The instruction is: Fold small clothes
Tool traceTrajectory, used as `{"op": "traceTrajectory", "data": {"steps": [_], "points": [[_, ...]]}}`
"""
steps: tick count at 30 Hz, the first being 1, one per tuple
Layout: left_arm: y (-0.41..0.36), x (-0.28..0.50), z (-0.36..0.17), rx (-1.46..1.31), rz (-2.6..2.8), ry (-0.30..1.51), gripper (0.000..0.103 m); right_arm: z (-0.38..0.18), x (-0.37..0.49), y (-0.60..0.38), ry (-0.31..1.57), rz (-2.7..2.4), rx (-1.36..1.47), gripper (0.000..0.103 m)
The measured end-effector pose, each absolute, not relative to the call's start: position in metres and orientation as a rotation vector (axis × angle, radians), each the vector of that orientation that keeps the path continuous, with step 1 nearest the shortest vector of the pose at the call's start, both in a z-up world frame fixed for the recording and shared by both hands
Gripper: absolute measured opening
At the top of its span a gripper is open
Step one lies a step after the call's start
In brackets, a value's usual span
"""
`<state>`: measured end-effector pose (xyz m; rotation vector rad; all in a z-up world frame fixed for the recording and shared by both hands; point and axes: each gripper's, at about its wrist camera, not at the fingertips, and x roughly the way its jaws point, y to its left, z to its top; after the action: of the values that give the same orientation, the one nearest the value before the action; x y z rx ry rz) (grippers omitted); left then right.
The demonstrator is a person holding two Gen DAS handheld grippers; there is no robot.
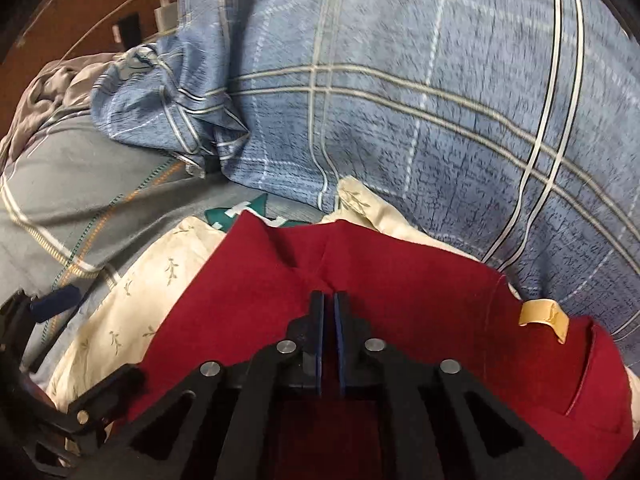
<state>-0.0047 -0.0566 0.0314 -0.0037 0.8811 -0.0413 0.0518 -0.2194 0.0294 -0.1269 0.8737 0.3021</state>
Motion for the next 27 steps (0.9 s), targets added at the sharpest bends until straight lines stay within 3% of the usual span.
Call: {"op": "traceTrajectory", "data": {"steps": [4, 5, 20, 27], "points": [[-0.058, -0.009, 0.038, -0.003, -0.054, 0.853, 0.103, 0.051, 0.019, -0.240, 0.849, 0.271, -0.030, 0.035], [-0.058, -0.011, 0.041, -0.007, -0.061, 0.845, 0.103, 0.055, 0.004, -0.250, 0.835, 0.258, -0.012, 0.036], [-0.103, -0.016, 0.046, 0.050, -0.205, 0.826, 0.103, 0.026, -0.069, -0.401, 0.899, -0.214, 0.145, 0.032], [-0.110, -0.015, 0.035, 0.082, -0.198, 0.861, 0.103, 0.046, -0.098, -0.423, 0.840, -0.243, 0.212, 0.035]]}}
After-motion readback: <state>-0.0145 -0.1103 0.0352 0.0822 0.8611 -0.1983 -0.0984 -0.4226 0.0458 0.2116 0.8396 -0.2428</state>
